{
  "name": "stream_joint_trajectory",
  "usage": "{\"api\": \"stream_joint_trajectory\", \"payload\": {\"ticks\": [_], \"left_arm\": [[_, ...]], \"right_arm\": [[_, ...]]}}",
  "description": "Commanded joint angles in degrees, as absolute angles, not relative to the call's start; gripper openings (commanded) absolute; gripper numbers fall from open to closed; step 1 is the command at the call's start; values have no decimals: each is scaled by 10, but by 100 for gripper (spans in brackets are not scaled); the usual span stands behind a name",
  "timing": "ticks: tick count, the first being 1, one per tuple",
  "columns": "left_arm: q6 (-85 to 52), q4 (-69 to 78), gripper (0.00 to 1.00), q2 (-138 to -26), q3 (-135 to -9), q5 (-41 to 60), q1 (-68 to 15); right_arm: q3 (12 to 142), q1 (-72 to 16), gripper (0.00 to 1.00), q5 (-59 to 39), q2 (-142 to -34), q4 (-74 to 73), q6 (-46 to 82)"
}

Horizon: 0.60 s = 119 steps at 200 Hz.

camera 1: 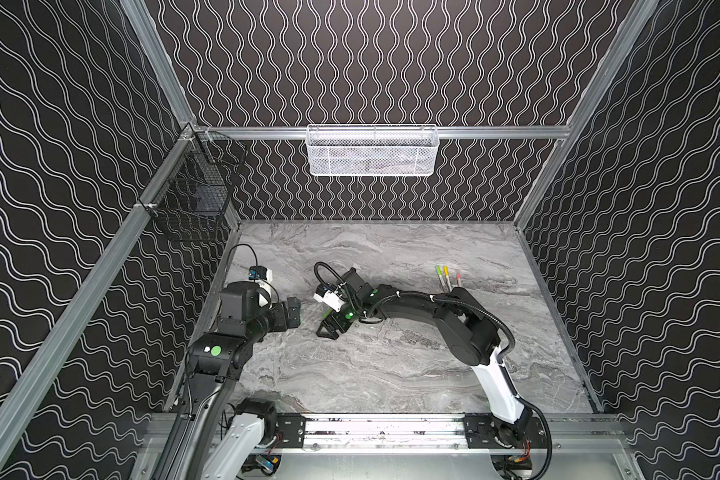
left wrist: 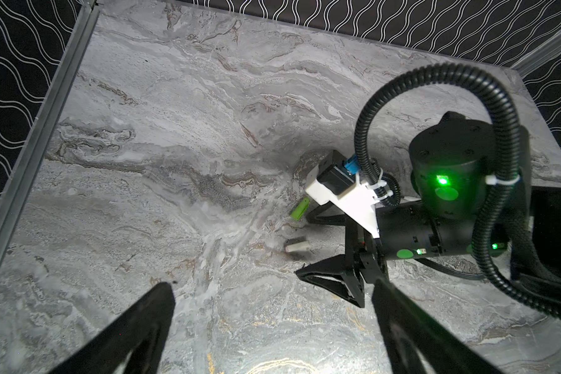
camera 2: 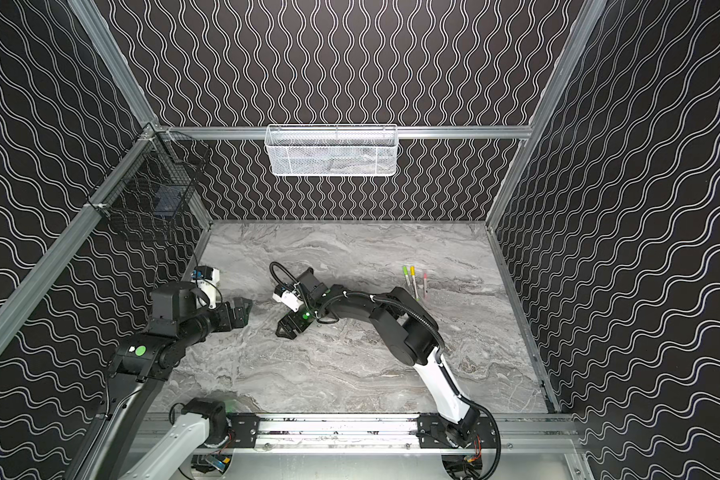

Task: Insert the pens into the pen caps
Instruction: 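Reach the right gripper to the white-and-pink highlighter and grasp it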

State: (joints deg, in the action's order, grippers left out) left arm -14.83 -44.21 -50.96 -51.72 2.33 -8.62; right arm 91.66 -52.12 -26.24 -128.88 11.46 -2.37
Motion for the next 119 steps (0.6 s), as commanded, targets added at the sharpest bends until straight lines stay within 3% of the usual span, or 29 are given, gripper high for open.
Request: {"api": "stream_joint_trajectory", "payload": {"ticks": [1, 27, 90, 119], "left_arm": [[-142, -421, 98, -509, -516, 20, -84], [-142, -420, 99, -511, -516, 23, -82], [-142, -418, 99, -510, -515, 28, -81], [-143, -418, 98, -508, -515, 26, -81]], "right_arm": [[926, -525, 91, -276, -1297, 171, -58], [906, -535, 85, -293, -1284, 169, -80], [882, -555, 52, -171, -1280, 174, -87], [874, -566, 44, -146, -1279, 163, -99]]}}
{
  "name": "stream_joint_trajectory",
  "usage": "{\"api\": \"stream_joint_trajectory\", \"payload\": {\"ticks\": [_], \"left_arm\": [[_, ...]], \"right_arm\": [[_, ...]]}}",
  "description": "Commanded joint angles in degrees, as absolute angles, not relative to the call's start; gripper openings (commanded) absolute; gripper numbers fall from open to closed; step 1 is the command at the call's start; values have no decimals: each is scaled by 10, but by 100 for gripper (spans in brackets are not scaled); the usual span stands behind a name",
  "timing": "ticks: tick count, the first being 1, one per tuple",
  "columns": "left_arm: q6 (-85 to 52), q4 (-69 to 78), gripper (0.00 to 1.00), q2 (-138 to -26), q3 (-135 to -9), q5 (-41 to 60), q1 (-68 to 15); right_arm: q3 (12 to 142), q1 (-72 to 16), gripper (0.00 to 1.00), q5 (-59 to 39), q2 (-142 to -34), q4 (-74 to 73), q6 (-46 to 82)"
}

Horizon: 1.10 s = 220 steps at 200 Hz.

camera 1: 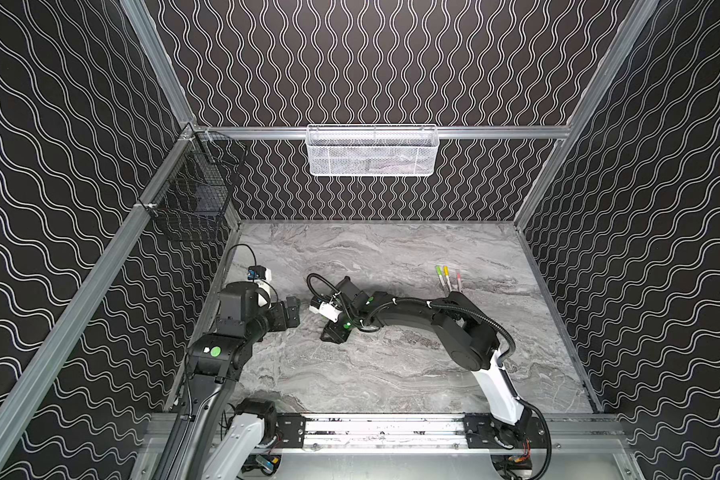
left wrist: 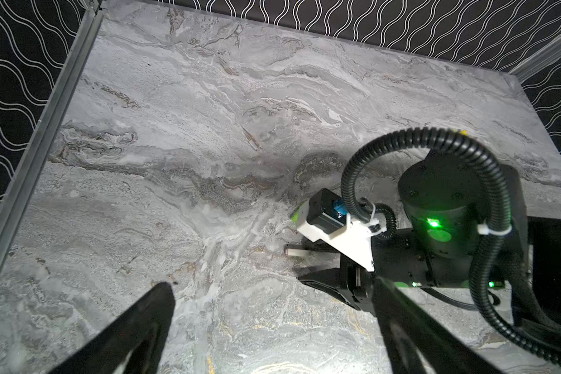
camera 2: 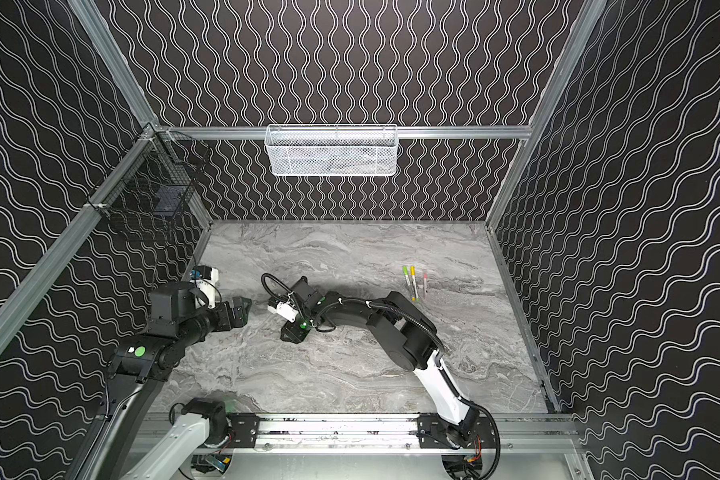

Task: Insert the pens into the pen caps
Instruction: 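Reach the right gripper to the white-and-pink highlighter and grasp it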

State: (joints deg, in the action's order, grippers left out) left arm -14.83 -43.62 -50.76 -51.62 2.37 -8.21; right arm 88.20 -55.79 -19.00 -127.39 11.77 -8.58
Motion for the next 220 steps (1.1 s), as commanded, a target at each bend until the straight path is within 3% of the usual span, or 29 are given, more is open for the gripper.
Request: {"api": "stream_joint_trajectory", "payload": {"ticks": [1, 55, 109, 177, 220], "left_arm": [[-143, -418, 99, -508, -515, 26, -81], [-143, -419, 99, -509, -515, 24, -81], [-143, -417, 99, -510, -515, 28, -78], [-143, -412, 99, -514, -513, 50, -77], [-145, -389, 99, -508, -504, 125, -77]], "right_arm": [[874, -566, 44, -146, -1280, 163, -100], [877, -581, 25, -121, -1279, 172, -123], [831, -584, 14, -110, -1253, 164, -122], [722, -580, 8, -120, -1182, 111, -83], [622, -528, 7, -187, -1064, 33, -16]]}}
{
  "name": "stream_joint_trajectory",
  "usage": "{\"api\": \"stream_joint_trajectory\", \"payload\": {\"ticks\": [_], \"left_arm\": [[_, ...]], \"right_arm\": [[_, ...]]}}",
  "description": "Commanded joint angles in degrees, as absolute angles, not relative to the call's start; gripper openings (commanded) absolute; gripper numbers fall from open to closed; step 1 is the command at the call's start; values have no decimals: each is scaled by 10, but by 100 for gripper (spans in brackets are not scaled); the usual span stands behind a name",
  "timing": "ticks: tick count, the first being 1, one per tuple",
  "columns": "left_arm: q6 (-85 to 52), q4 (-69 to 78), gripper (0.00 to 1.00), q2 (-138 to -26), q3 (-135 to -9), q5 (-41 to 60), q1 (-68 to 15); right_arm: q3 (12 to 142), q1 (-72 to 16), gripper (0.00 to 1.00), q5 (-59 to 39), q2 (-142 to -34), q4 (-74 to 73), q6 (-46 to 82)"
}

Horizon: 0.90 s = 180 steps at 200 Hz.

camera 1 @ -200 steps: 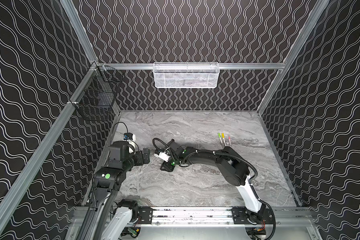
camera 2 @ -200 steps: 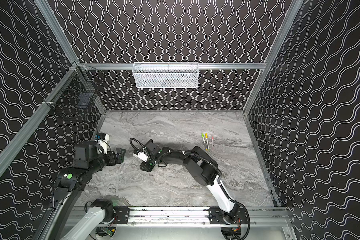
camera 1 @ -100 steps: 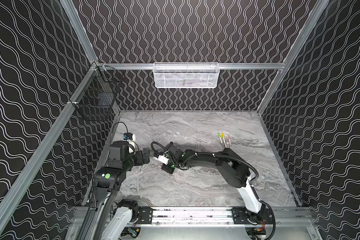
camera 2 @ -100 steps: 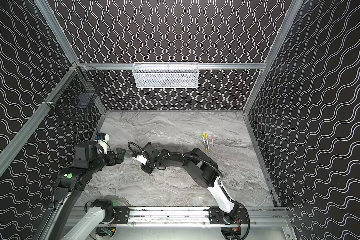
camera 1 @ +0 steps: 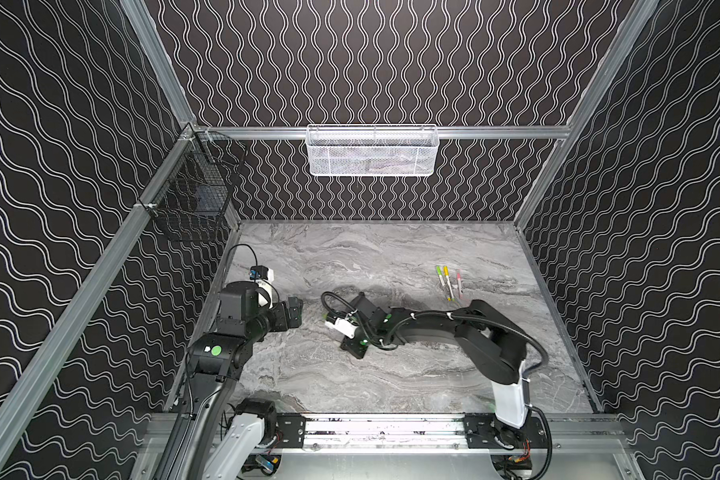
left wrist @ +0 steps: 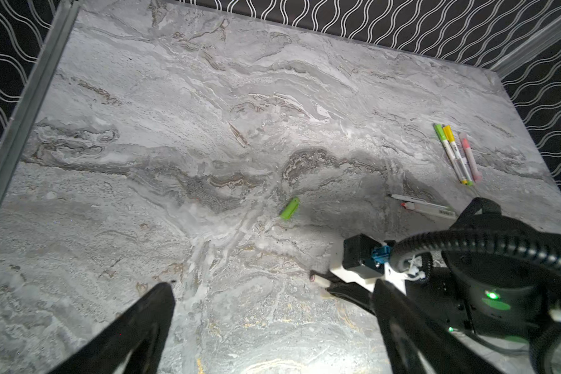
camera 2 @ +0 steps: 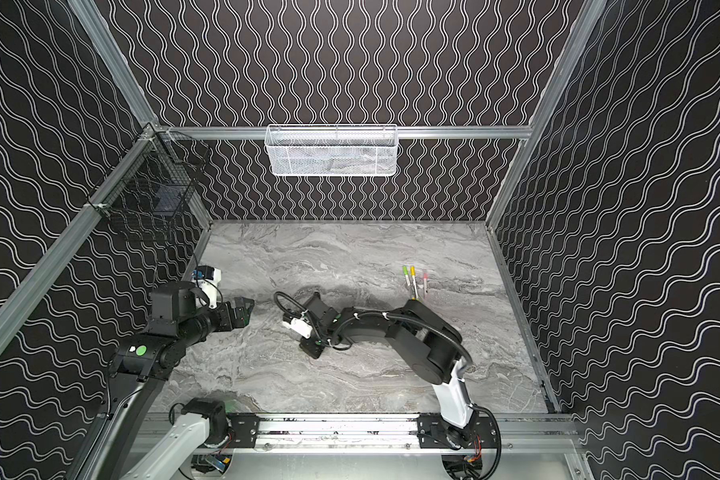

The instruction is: Insert the pens into the pen caps

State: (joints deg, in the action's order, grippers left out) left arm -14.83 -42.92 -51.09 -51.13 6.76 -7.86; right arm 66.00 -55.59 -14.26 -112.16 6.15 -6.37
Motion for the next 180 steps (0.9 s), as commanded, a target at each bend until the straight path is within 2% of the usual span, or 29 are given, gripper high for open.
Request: {"api": "stream_joint_trajectory", "payload": {"ticks": [1, 47, 81, 134, 180], "left_arm": [[-145, -387, 99, -508, -504, 129, -77], [-194, -288, 99, -532, -466, 320, -77], [-241, -218, 99, -561, -444, 398, -79], [-282, -156, 96, -574, -427, 405, -118], [-308, -110, 79, -613, -425, 356, -194]], "right_arm": [[620, -527, 7, -189, -1061, 31, -14], [507, -449, 7, -271, -926, -87, 85], [486, -440, 7, -297, -873, -120, 121], [484, -438, 7, -309, -825, -148, 178], [480, -447, 7, -278, -798, -146, 191]]}}
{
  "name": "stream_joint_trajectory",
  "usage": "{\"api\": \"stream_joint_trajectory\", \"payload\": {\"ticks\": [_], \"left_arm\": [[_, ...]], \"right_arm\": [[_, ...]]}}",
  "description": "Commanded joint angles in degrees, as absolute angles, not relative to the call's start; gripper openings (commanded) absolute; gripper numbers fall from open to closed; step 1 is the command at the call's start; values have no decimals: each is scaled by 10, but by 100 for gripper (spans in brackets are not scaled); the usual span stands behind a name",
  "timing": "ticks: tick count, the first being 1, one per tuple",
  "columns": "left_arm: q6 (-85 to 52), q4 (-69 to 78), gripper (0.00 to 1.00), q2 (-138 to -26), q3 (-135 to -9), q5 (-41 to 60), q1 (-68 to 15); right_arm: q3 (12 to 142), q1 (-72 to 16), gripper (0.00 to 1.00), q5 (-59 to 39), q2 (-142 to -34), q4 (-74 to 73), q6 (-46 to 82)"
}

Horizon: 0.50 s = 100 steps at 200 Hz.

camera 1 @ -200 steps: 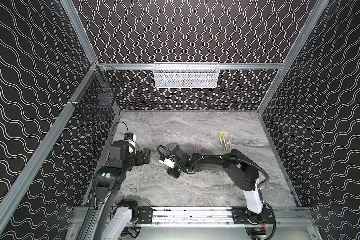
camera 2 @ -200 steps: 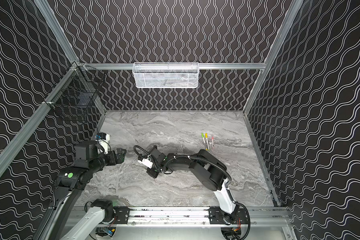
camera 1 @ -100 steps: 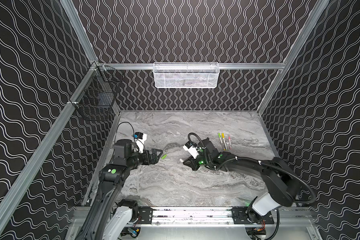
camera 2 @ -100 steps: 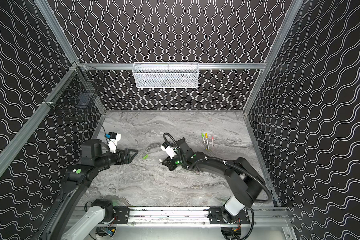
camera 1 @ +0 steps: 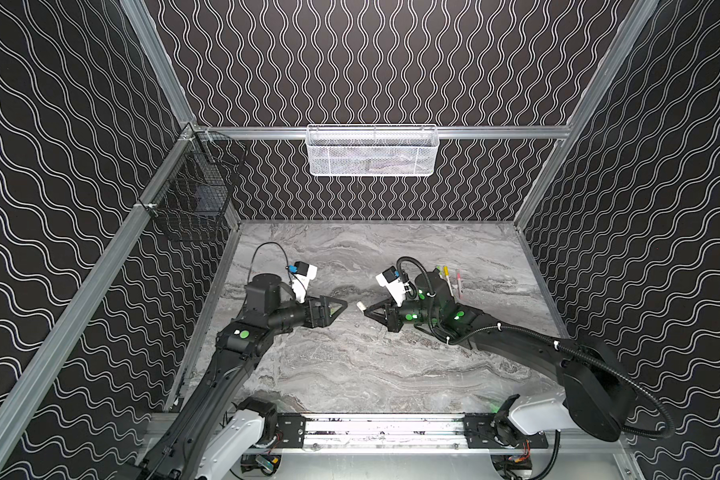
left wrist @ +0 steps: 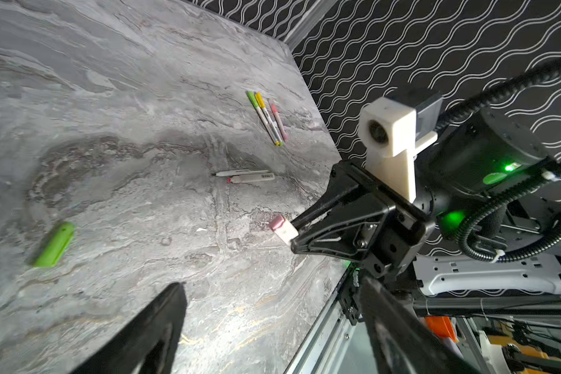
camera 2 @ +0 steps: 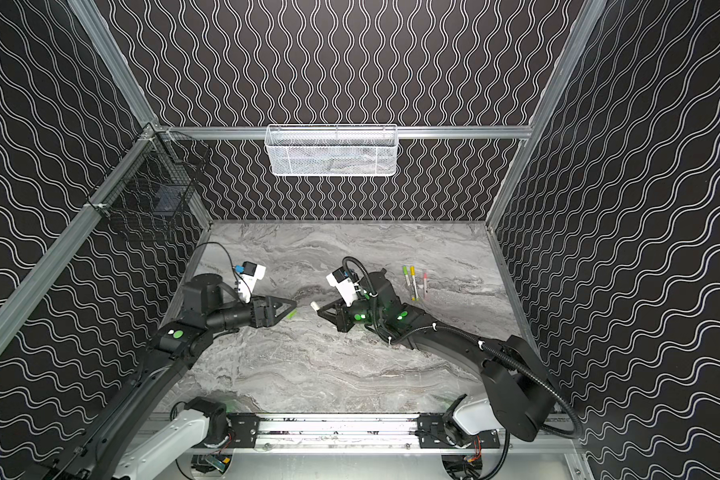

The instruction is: Insert the pens into the pen caps

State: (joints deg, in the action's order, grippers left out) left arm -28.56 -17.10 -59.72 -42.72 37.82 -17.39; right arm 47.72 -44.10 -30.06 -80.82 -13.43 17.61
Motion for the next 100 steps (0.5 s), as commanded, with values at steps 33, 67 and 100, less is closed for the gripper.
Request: {"api": "stream_joint_trajectory", "payload": {"ticks": [33, 67, 100], "left_arm": [[-318, -102, 72, -649, -435, 334, -223], [-337, -85, 60, -668, -434, 331, -234], [-345, -77, 49, -664, -428, 329, -237]], "right_arm": [[493, -505, 7, -132, -783, -93, 153], [499, -563, 7, 28, -777, -78, 149], [496, -581, 7, 79, -775, -85, 156]]}}
